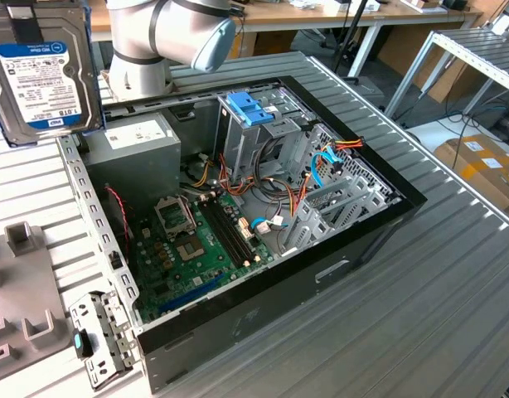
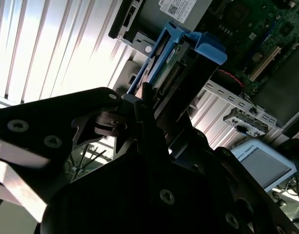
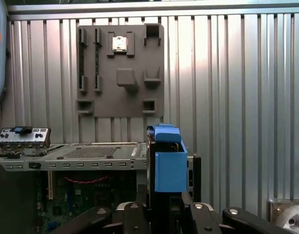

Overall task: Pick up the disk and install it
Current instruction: 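Pick up the disk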

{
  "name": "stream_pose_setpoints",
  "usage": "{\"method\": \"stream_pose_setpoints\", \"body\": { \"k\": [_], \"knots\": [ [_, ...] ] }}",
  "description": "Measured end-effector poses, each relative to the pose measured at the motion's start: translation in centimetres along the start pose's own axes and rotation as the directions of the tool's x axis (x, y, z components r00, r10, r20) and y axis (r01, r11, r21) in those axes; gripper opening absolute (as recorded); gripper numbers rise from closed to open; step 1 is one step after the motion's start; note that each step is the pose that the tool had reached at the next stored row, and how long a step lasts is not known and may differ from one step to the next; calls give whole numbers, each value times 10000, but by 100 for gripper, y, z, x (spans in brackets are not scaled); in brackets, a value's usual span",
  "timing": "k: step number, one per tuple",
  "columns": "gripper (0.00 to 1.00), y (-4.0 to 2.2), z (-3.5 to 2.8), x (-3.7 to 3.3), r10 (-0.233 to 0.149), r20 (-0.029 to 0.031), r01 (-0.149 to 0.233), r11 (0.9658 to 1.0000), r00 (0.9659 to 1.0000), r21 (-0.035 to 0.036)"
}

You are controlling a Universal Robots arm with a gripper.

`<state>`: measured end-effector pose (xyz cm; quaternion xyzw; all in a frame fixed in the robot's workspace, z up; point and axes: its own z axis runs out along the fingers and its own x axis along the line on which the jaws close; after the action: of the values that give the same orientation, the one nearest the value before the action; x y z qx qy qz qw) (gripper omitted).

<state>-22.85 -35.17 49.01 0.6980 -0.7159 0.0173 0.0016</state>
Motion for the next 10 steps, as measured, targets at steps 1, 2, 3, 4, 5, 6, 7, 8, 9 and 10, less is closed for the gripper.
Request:
{"method": "stream_pose_setpoints", "body": {
  "k": [1,2,3,4,5,6,7,8,9,10],
  "knots": [
    [35,-46,1,-1,0,1,0,10000,10000,0],
    [35,-76,2,-2,0,1,0,10000,10000,0],
    [35,-102,2,-3,0,2,0,10000,10000,-1],
    [35,-134,3,-4,1,3,-1,10000,10000,-1],
    [35,-158,3,-4,0,2,0,10000,10000,-1],
    [35,-219,5,-6,0,2,0,10000,10000,-1],
    [35,-253,6,-6,0,3,0,10000,10000,0],
    [35,-279,6,-7,0,2,0,10000,10000,-1],
    [35,-319,7,-8,1,3,-1,10000,10000,0],
    [35,-366,8,-10,0,2,0,10000,10000,-1]
  ]
}}
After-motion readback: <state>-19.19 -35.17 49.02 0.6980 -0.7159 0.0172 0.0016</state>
